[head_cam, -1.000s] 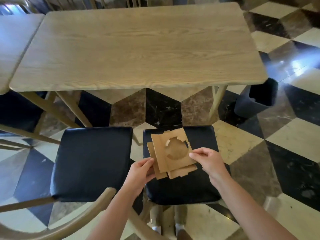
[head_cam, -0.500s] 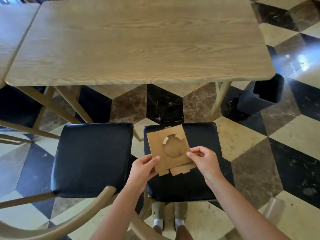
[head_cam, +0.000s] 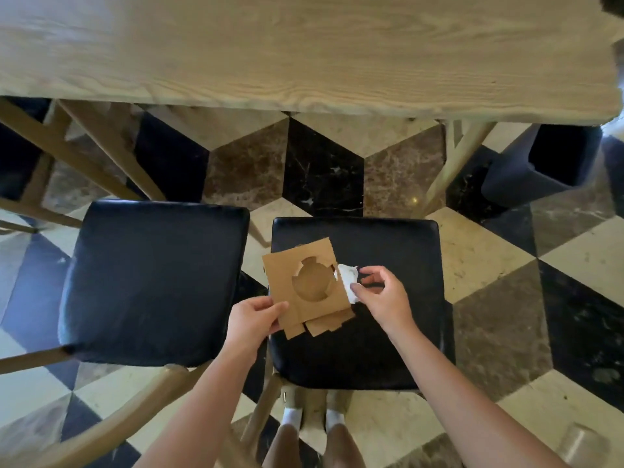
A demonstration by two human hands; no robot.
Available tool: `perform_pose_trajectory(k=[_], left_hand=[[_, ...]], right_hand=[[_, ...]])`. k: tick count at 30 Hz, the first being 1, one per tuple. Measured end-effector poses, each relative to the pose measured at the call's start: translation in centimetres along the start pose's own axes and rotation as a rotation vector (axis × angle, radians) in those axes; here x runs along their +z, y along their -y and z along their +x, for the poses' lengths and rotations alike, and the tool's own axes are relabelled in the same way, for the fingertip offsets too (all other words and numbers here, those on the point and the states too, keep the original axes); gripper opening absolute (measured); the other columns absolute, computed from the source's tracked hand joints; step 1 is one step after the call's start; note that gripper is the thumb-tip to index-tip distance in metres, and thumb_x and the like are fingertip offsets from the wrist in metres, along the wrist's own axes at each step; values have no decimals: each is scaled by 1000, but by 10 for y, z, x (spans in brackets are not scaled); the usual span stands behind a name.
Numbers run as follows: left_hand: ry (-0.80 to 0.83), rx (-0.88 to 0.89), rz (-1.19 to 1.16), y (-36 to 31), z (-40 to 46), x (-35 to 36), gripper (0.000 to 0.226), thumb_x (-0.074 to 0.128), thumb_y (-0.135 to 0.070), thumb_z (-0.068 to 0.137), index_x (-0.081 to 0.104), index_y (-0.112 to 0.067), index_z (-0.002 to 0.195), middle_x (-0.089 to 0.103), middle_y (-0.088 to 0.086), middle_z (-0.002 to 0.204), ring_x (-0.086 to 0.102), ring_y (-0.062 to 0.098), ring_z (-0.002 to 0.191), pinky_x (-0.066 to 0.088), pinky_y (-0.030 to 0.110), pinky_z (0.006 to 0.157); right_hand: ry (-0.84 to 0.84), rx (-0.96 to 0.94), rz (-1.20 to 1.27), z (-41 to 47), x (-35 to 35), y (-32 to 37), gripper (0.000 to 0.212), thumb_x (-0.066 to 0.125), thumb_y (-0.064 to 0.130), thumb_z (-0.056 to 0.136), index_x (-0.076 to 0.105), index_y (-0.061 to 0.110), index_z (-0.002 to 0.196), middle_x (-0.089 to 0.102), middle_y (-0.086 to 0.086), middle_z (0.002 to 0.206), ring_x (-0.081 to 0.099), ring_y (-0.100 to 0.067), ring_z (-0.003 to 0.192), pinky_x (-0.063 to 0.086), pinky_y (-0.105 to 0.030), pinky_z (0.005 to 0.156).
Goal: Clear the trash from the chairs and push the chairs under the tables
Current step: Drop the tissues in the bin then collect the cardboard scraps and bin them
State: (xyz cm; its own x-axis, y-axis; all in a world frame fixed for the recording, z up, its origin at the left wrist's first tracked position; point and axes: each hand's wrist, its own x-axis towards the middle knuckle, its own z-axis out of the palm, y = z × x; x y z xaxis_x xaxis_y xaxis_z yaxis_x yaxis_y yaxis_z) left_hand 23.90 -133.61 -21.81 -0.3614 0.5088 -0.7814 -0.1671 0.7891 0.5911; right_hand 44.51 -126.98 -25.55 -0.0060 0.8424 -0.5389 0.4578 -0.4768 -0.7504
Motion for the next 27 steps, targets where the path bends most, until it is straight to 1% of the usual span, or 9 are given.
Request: perform_pose_trajectory(k=[2, 4, 7, 9, 11, 13, 17, 22, 27], left_hand=[[-80, -4, 30, 12, 14, -2, 13, 69, -10, 81, 70, -20, 72, 73, -6, 70, 70, 9, 64, 57, 23, 56], [-151, 0, 41, 25, 25, -4, 18, 69, -12, 81, 68, -23, 67, 72, -7, 68, 69, 7, 63, 55, 23, 55], [-208, -3, 45, 41, 40, -4, 20, 68, -12, 82, 67, -23, 65, 70, -11, 56, 67, 4, 57, 49, 14, 45], [-236, -10, 50, 47, 48, -2, 21, 68, -11, 81, 68, -23, 64, 70, -11, 57, 68, 5, 58, 49, 14, 45], [-248, -11, 84, 50, 54, 1, 21, 69, -11, 80, 69, -24, 63, 72, -6, 62, 70, 9, 63, 51, 19, 51], [-253, -20, 84, 53, 55, 2, 22, 68, -10, 81, 69, -23, 64, 73, -3, 67, 71, 13, 68, 55, 26, 58], [-262, -38, 95, 58, 53, 3, 19, 68, -9, 80, 69, -22, 66, 73, -1, 71, 71, 14, 70, 57, 29, 61], [-241, -38, 109, 53, 42, 6, 17, 68, -11, 80, 70, -22, 68, 74, 0, 73, 71, 17, 73, 59, 37, 70], [-220, 20, 164, 40, 17, 14, 24, 68, -12, 80, 69, -25, 60, 73, 1, 67, 71, 20, 69, 60, 36, 66]], right_hand=[[-61, -32, -183, 18, 2, -26, 28, 70, 18, 81, 61, 20, 107, 62, -1, 104, 60, -17, 95, 48, -26, 76], [-66, -140, -441, 34, 9, -53, 37, 69, 18, 82, 59, 15, 117, 61, -5, 117, 57, -19, 105, 48, -30, 84], [36, -280, -756, 54, 36, -86, 52, 66, 20, 85, 47, 19, 133, 49, -4, 136, 42, -22, 125, 48, -35, 93], [94, -337, -904, 64, 55, -99, 55, 62, 24, 87, 39, 22, 137, 42, -3, 142, 38, -22, 126, 48, -34, 92], [138, -362, -1000, 71, 72, -110, 53, 60, 22, 88, 38, 21, 136, 43, -3, 140, 40, -21, 123, 48, -31, 89], [156, -350, -1042, 73, 81, -120, 49, 60, 15, 87, 41, 18, 133, 46, -2, 136, 42, -20, 120, 49, -29, 84], [156, -332, -1070, 76, 83, -129, 48, 64, 6, 82, 48, 15, 126, 48, -3, 132, 43, -22, 120, 52, -30, 78], [183, -254, -1106, 76, 66, -126, 38, 62, 5, 82, 54, 14, 117, 54, -3, 119, 52, -19, 109, 51, -29, 77], [13, -115, -777, 57, 31, -94, 24, 49, 5, 85, 65, 6, 103, 64, -11, 106, 59, -24, 94, 45, -29, 70]])
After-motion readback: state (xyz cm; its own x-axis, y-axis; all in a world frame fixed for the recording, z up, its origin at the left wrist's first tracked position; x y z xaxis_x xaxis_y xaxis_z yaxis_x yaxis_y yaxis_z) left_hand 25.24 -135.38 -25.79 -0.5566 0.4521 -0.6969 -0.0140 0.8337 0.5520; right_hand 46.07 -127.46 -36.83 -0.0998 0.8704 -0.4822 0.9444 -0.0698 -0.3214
